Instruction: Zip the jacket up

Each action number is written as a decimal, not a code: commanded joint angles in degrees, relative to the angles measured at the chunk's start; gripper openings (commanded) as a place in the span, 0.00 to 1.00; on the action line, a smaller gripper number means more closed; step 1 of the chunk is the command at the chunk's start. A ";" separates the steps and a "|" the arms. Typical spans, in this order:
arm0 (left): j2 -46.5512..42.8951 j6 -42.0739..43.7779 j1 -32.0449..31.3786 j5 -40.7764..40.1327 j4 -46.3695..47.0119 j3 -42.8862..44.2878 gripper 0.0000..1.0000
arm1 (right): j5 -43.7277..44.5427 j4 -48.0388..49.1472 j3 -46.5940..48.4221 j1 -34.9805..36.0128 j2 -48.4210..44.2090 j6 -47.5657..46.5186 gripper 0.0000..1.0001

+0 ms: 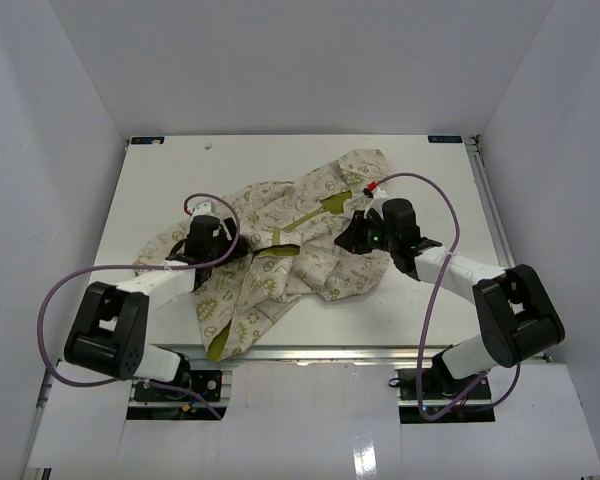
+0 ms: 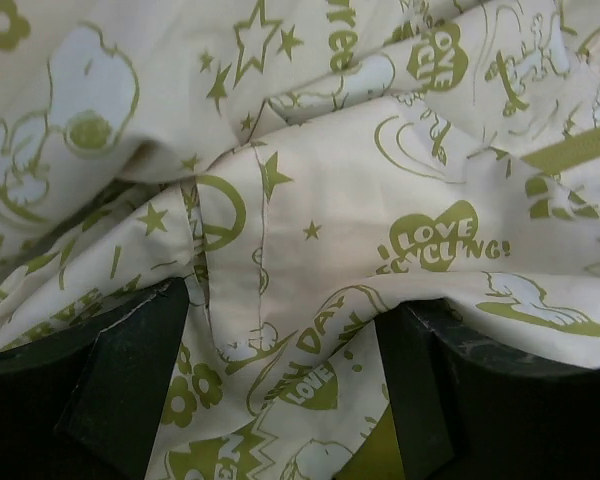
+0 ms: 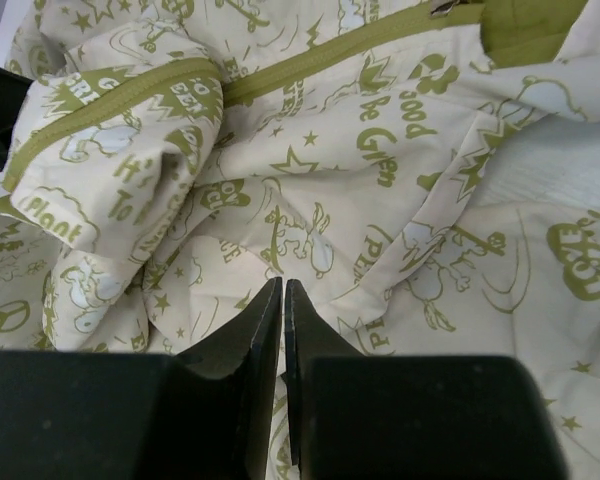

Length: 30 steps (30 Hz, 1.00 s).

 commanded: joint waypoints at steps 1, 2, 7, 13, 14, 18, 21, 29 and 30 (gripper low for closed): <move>10.87 2.17 2.98 0.50 7.67 7.82 0.85 | 4.15 7.92 -2.68 -0.15 -1.54 0.62 0.12; 13.02 2.24 3.77 1.33 7.74 10.10 0.84 | 4.61 8.33 -3.59 -0.20 -2.01 0.85 0.13; 19.81 4.53 4.71 0.13 14.85 14.56 0.81 | 7.76 6.32 -3.95 -0.21 -7.51 -0.49 0.13; 14.10 10.42 4.70 0.22 11.26 21.14 0.82 | 8.00 5.89 -7.05 -0.39 -15.38 -2.48 0.33; 11.94 10.79 4.42 0.37 8.39 21.70 0.84 | 8.38 5.31 -6.93 -0.45 -16.51 -2.56 0.41; -1.12 13.56 2.97 3.27 2.19 22.90 0.98 | 11.64 -0.32 -3.97 -0.03 -18.98 -2.16 0.94; -9.88 14.32 1.55 6.06 -2.84 23.68 0.98 | 14.92 -5.28 -1.05 0.30 -21.99 -1.88 0.91; -26.27 10.26 -0.03 20.36 -9.47 17.42 0.98 | 19.88 -28.79 14.74 1.63 -22.62 -3.63 0.90; -28.19 9.51 -0.40 21.95 -9.22 15.88 0.98 | 20.83 -31.09 16.04 2.00 -22.49 -3.92 0.90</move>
